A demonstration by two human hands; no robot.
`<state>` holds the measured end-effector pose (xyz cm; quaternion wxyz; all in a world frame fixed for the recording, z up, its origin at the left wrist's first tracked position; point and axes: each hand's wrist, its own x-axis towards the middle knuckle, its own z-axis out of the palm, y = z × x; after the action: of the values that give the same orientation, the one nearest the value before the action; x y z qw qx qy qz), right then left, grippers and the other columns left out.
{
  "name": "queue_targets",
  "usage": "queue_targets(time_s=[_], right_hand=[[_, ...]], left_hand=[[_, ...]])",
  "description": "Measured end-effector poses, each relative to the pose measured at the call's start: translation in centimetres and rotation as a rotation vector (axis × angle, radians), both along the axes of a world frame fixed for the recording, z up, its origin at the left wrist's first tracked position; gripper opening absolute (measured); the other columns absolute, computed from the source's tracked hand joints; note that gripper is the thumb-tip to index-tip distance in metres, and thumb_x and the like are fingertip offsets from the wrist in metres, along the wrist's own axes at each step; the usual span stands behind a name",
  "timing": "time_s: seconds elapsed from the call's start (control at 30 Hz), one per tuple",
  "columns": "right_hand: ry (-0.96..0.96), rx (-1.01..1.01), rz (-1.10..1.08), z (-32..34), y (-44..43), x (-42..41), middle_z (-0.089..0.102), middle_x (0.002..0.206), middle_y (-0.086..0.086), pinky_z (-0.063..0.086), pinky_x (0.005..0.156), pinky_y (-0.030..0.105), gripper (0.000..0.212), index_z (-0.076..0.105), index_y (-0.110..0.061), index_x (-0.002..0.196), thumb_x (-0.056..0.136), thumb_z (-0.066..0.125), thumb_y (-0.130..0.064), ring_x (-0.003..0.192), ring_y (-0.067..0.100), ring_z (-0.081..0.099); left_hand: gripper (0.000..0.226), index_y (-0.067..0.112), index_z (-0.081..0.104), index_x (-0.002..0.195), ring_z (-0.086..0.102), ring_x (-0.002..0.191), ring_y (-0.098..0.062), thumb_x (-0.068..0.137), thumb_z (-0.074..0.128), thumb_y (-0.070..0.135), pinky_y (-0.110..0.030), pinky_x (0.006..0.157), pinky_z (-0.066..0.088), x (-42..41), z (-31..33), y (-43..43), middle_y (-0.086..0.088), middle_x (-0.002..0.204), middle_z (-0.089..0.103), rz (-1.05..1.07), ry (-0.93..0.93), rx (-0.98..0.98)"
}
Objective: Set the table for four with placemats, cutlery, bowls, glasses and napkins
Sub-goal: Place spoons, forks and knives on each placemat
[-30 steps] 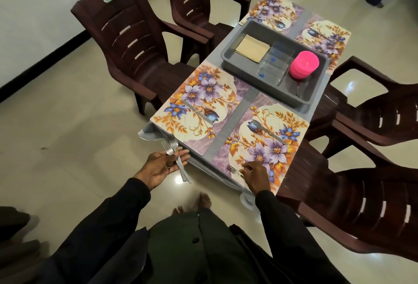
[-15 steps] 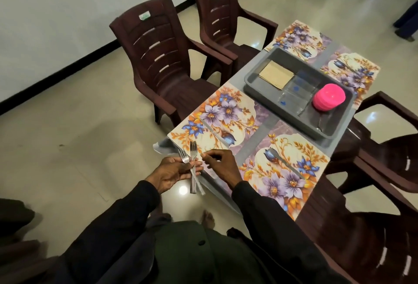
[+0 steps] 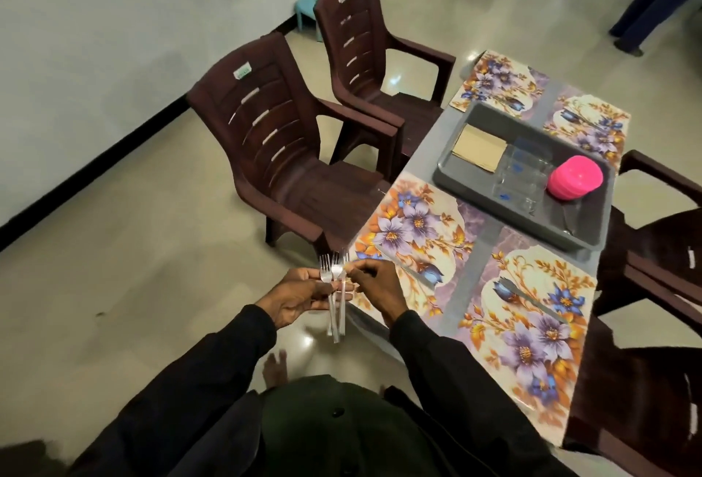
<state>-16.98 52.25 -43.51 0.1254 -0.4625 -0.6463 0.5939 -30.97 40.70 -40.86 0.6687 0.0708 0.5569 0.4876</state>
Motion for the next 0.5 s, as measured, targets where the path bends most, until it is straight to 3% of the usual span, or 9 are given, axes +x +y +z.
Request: queue_targets(time_s=[0.13,0.23,0.3,0.4,0.5], right_hand=[[0.033,-0.037,-0.171,0.2,-0.2,-3.9,0.072,0.076,0.005,0.052,0.063,0.025,0.016,0.075,-0.009,0.084,0.093,0.064,-0.002,0.067,0.01,0.065],[0.079,-0.119,-0.304,0.3,-0.1,-5.6,0.069,0.072,0.007,0.053,0.057,0.022,0.015,0.07,0.004,0.094,0.098,0.057,-0.002,0.062,0.01,0.065],[0.105,-0.147,-0.403,0.3,0.3,-6.3,0.071,0.075,0.01,0.054,0.056,0.022,0.018,0.066,0.008,0.099,0.1,0.052,-0.003,0.061,0.009,0.067],[0.18,-0.196,-0.555,0.1,1.7,-6.5,0.075,0.084,0.02,0.057,0.057,0.03,0.021,0.06,0.007,0.103,0.104,0.047,-0.009,0.066,0.022,0.07],[0.178,-0.224,-0.72,-1.4,4.0,-5.9,0.072,0.084,0.025,0.056,0.052,0.03,0.024,0.06,0.009,0.102,0.105,0.048,-0.012,0.063,0.028,0.066]], left_hand=[[0.024,-0.006,0.067,0.12,0.072,0.107,-0.035,0.097,0.059,-0.005,-0.043,0.093,0.06,-4.9,0.1,0.9,-0.022,0.115,0.073,-0.025,0.041,-0.01],[0.022,-0.004,0.067,0.117,0.076,0.098,-0.029,0.098,0.056,-0.006,-0.035,0.081,0.063,-7.3,0.1,2.2,-0.02,0.11,0.076,-0.031,0.04,-0.006],[0.023,-0.006,0.065,0.119,0.074,0.102,-0.032,0.098,0.055,-0.007,-0.038,0.085,0.063,-8.4,-0.2,3.4,-0.021,0.112,0.075,-0.046,0.016,-0.009],[0.027,-0.008,0.061,0.124,0.071,0.11,-0.035,0.097,0.058,-0.008,-0.045,0.094,0.059,-9.8,-0.9,5.5,-0.024,0.117,0.072,-0.076,-0.013,-0.013],[0.029,-0.01,0.06,0.125,0.071,0.11,-0.036,0.096,0.058,-0.007,-0.045,0.093,0.059,-10.8,-1.7,8.2,-0.025,0.117,0.072,-0.098,-0.028,-0.022]])
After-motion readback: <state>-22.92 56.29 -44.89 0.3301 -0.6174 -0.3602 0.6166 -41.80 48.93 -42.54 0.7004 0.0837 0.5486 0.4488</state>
